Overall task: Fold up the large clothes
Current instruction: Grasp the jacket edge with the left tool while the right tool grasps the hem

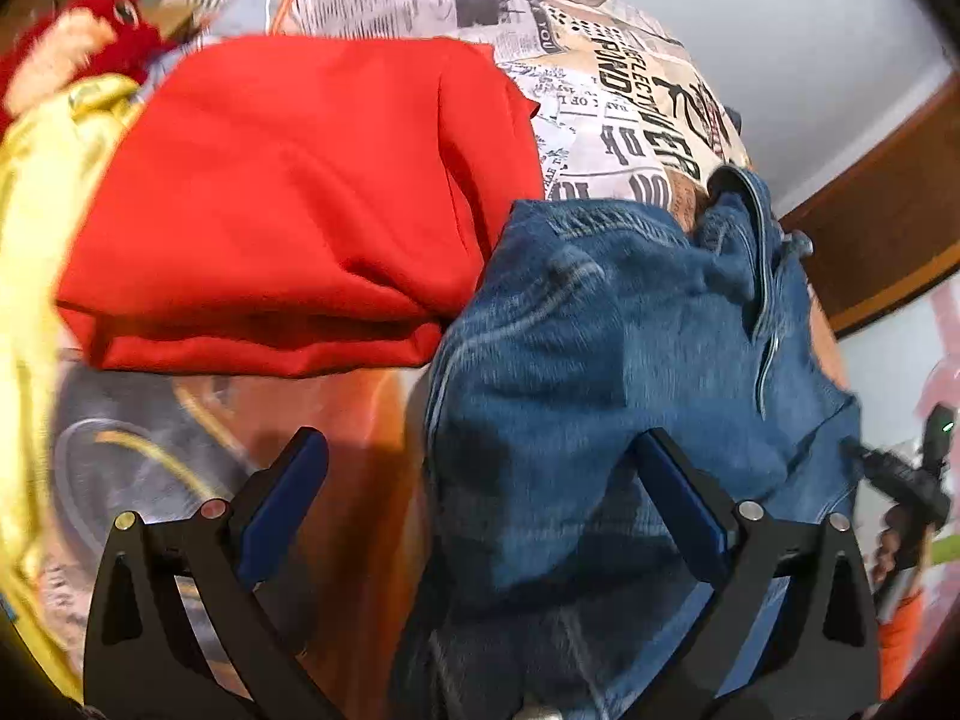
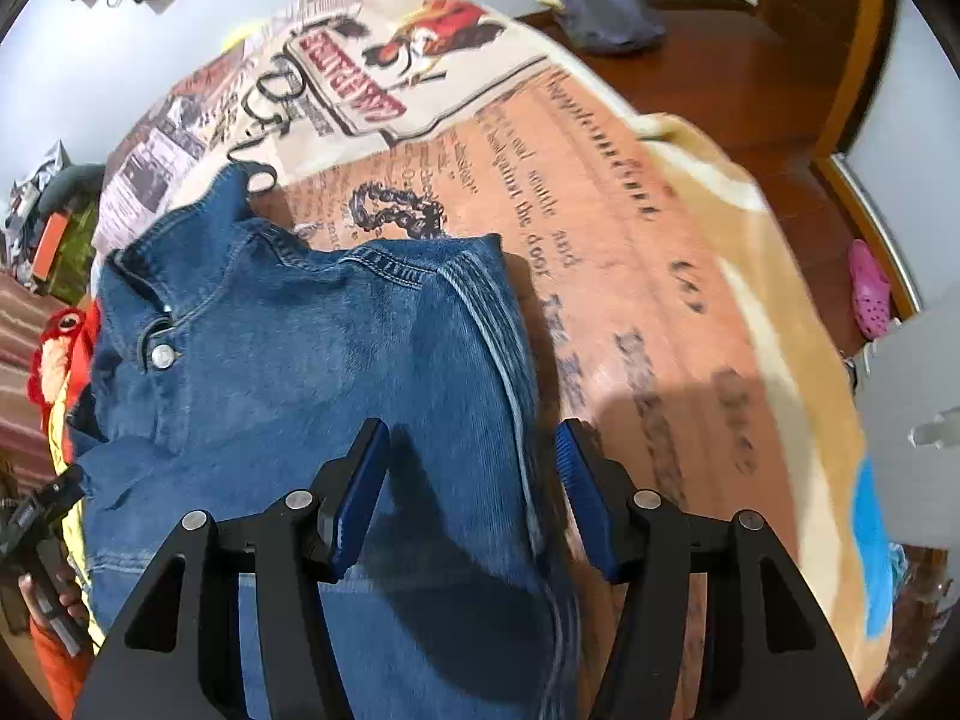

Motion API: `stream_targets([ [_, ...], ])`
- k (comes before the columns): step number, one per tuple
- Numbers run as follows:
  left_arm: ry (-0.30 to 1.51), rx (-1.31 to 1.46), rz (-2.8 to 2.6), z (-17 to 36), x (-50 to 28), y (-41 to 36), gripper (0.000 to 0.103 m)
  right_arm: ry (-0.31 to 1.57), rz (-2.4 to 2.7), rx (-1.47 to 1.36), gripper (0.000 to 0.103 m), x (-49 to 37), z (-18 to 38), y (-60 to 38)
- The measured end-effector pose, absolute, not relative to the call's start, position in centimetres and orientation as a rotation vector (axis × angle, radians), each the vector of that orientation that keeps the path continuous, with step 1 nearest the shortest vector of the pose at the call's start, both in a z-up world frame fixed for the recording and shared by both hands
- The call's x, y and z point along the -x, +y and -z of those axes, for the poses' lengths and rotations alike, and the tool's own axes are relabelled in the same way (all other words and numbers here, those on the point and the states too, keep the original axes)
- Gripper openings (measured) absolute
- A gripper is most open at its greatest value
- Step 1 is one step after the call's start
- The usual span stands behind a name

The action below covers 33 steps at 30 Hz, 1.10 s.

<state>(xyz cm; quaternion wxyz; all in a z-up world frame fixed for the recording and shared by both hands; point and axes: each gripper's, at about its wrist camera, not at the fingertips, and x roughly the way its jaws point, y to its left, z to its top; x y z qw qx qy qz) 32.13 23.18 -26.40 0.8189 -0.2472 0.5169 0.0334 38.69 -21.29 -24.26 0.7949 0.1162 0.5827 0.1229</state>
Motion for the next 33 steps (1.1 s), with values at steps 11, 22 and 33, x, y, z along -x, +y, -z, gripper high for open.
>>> stream_targets([
  [11, 1.070, 0.681, -0.036, 27.2, -33.3, 23.2, 0.026, 1.203, -0.256, -0.118, 0.012, -39.3, 23.2, -19.0],
  [22, 0.834, 0.366, -0.098, 15.8, -30.2, 19.2, 0.012, 0.960, -0.339, -0.129, 0.008, -37.6, 12.4, -17.3],
  [33, 0.709, 0.312, -0.117, 10.3, -32.3, 21.1, 0.011, 0.838, -0.410, -0.078, 0.008, -39.9, 8.4, -12.1],
])
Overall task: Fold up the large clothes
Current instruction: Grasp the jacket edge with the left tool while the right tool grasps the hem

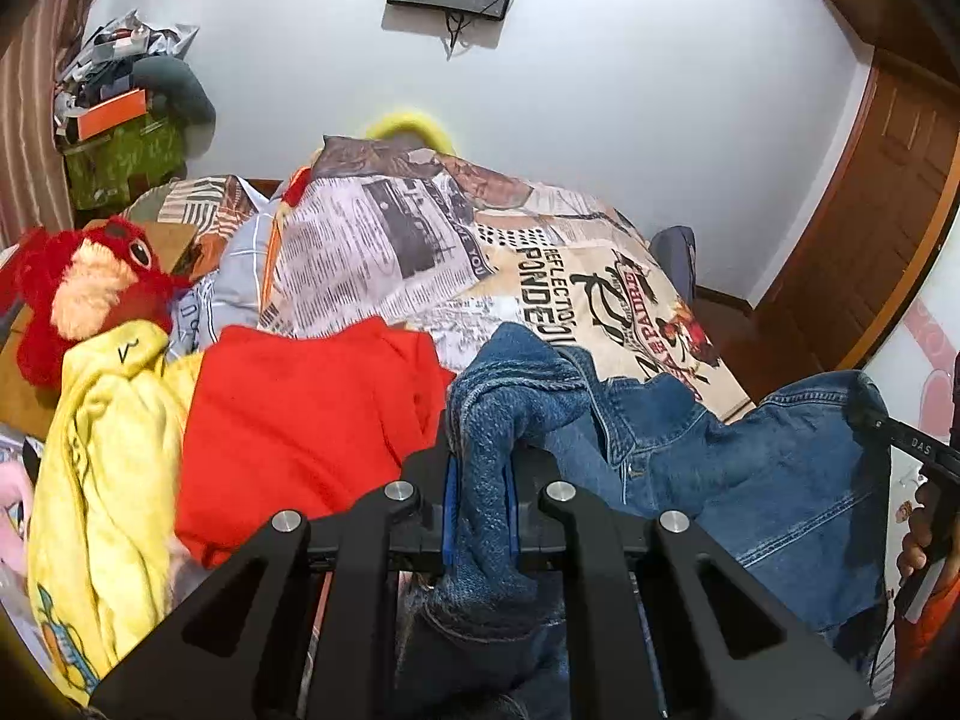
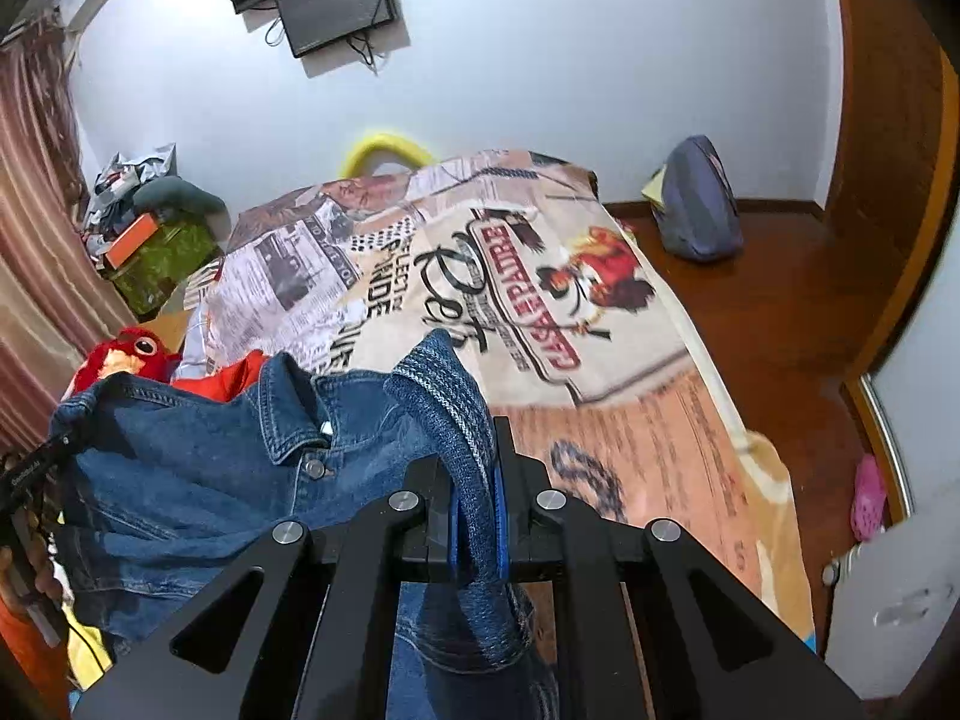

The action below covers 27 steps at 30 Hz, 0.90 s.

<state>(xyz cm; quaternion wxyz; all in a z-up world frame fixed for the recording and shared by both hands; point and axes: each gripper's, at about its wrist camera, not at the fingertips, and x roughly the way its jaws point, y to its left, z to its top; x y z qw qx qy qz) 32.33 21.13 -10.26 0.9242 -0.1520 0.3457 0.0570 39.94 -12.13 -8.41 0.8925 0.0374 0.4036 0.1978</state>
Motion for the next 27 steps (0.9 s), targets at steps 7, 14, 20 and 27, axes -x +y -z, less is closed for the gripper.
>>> stream_targets([
  [7, 0.720, 0.273, -0.192, 12.4, -35.7, 23.4, 0.011, 0.875, -0.359, -0.053, 0.008, -43.7, 11.7, -10.1],
  [14, 0.901, 0.352, -0.265, 20.1, -40.7, 29.0, 0.014, 1.008, -0.286, -0.039, 0.008, -47.8, 18.2, -9.9],
  [20, 1.000, 0.322, -0.294, 25.1, -41.7, 30.0, 0.037, 1.057, -0.237, 0.098, 0.020, -48.1, 22.2, -8.9],
  [27, 1.004, 0.286, -0.350, 24.4, -40.6, 30.1, 0.059, 1.120, -0.230, 0.169, 0.038, -46.7, 21.8, -9.5],
])
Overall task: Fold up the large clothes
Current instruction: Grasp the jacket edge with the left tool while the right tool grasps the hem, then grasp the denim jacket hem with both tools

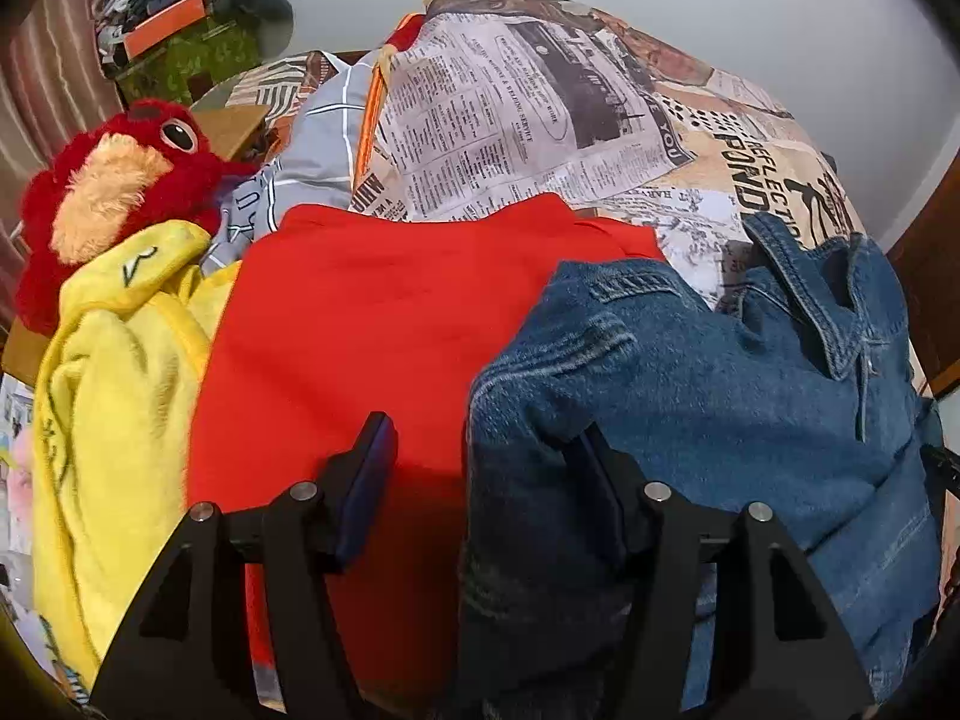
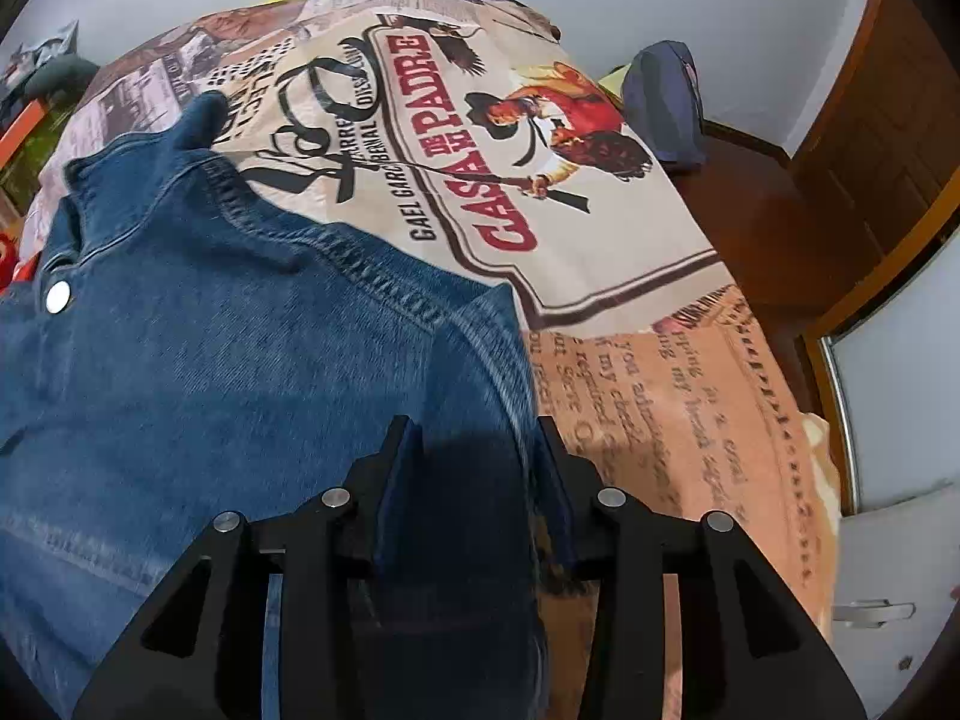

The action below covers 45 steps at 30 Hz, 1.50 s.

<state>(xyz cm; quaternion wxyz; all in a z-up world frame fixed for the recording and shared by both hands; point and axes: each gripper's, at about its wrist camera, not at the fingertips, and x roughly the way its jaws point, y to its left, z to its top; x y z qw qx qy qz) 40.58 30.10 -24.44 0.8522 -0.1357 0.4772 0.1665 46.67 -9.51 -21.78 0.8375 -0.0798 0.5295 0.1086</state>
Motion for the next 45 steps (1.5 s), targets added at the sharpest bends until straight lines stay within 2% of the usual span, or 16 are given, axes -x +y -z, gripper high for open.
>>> stream_targets([
  [7, 0.974, 0.194, -0.321, 20.0, -37.7, 27.8, 0.060, 1.071, -0.250, 0.232, 0.042, -42.6, 17.4, -10.0],
  [9, 0.953, 0.159, -0.304, 18.4, -36.4, 26.8, 0.065, 1.043, -0.260, 0.231, 0.048, -41.2, 15.8, -10.2],
  [13, 0.906, 0.109, -0.253, 14.8, -33.2, 25.0, 0.075, 0.983, -0.286, 0.273, 0.052, -37.9, 12.8, -10.0],
  [15, 0.880, 0.105, -0.233, 13.4, -31.6, 24.4, 0.083, 0.954, -0.298, 0.308, 0.058, -36.2, 11.6, -9.8],
  [18, 0.841, 0.094, -0.211, 11.6, -28.8, 23.5, 0.091, 0.900, -0.311, 0.343, 0.067, -33.4, 10.0, -9.6],
  [22, 0.817, 0.075, -0.198, 10.8, -25.1, 22.7, 0.094, 0.866, -0.350, 0.331, 0.069, -29.9, 9.0, -9.7],
  [27, 0.855, 0.101, -0.187, 12.3, -21.4, 22.6, 0.095, 0.876, -0.375, 0.305, 0.070, -27.1, 9.4, -10.2],
  [34, 0.966, 0.178, -0.159, 17.2, -17.8, 23.1, 0.095, 0.955, -0.368, 0.228, 0.070, -24.2, 11.5, -12.5],
  [45, 1.152, 0.480, -0.044, 26.2, -15.2, 22.8, 0.095, 1.091, -0.294, 0.107, 0.070, -23.4, 16.9, -18.2],
])
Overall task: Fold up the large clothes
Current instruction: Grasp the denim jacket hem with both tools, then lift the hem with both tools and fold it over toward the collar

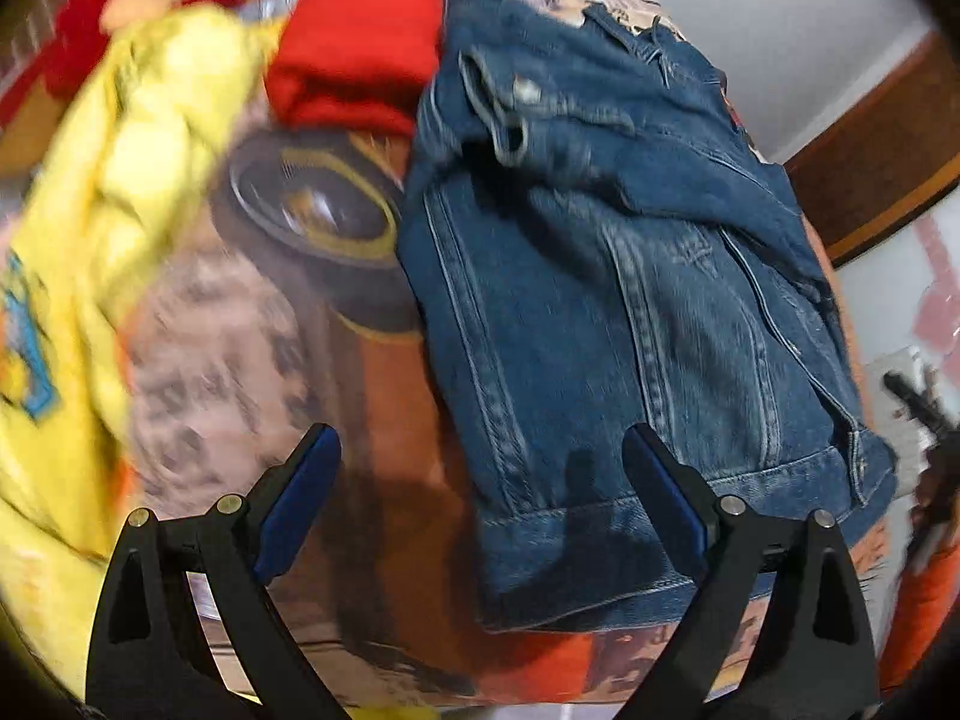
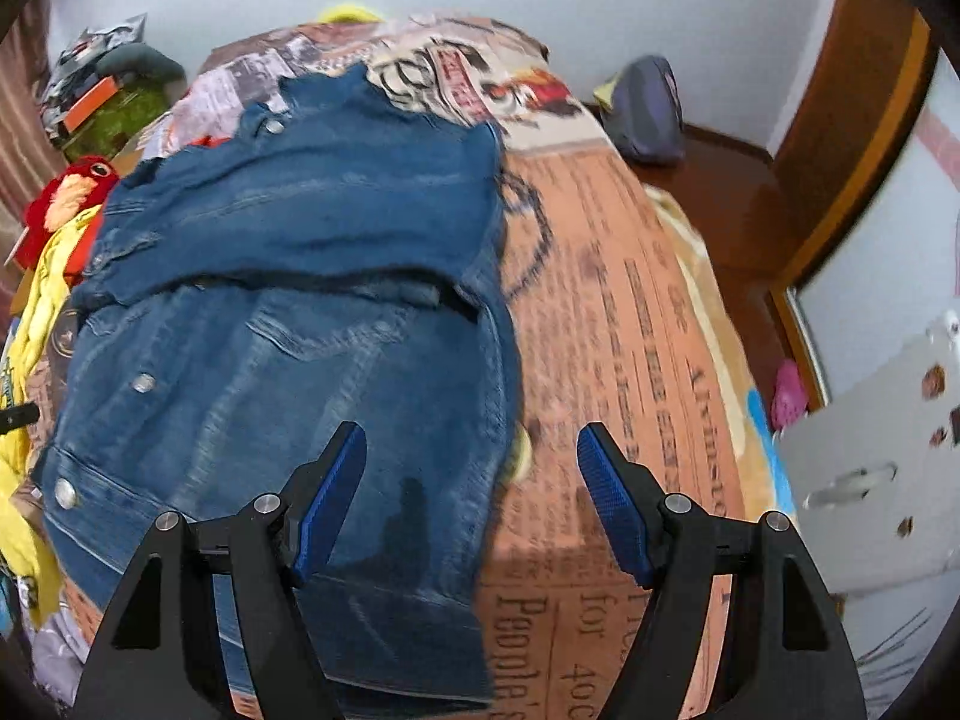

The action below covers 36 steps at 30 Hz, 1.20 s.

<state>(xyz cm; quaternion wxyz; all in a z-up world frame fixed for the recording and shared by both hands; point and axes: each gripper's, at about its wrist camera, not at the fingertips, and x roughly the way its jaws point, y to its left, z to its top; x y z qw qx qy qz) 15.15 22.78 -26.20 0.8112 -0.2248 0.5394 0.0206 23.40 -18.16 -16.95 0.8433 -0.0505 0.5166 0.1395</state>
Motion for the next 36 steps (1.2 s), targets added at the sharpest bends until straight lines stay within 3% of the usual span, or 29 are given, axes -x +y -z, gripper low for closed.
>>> stream_targets([
  [7, 1.215, 0.648, 0.009, 30.2, -15.3, 21.6, 0.095, 1.310, -0.382, -0.163, 0.070, -24.8, 21.7, -20.2],
  [10, 1.204, 0.739, 0.028, 31.3, -15.0, 21.5, 0.093, 1.321, -0.412, -0.248, 0.070, -25.0, 22.4, -20.3],
  [13, 1.163, 0.791, 0.072, 31.4, -14.6, 21.6, 0.080, 1.320, -0.462, -0.284, 0.063, -25.1, 22.6, -19.9],
  [15, 1.144, 0.789, 0.093, 31.1, -14.4, 21.3, 0.061, 1.325, -0.464, -0.282, 0.047, -25.3, 22.7, -19.3],
  [16, 1.135, 0.778, 0.101, 30.7, -14.4, 21.1, 0.057, 1.327, -0.463, -0.272, 0.043, -25.4, 22.6, -19.0],
  [18, 1.127, 0.748, 0.096, 29.8, -15.0, 20.8, 0.039, 1.329, -0.472, -0.265, 0.021, -25.7, 22.3, -18.5],
  [20, 1.114, 0.732, 0.095, 29.0, -15.2, 20.6, 0.024, 1.315, -0.483, -0.259, 0.010, -25.8, 21.8, -18.2],
  [24, 1.020, 0.718, 0.105, 25.8, -15.7, 21.2, 0.018, 1.235, -0.537, -0.236, 0.009, -26.2, 19.5, -17.2],
  [36, 0.734, 0.616, 0.105, 12.7, -22.2, 24.5, 0.016, 1.009, -0.584, -0.266, 0.008, -34.3, 11.9, -14.7],
])
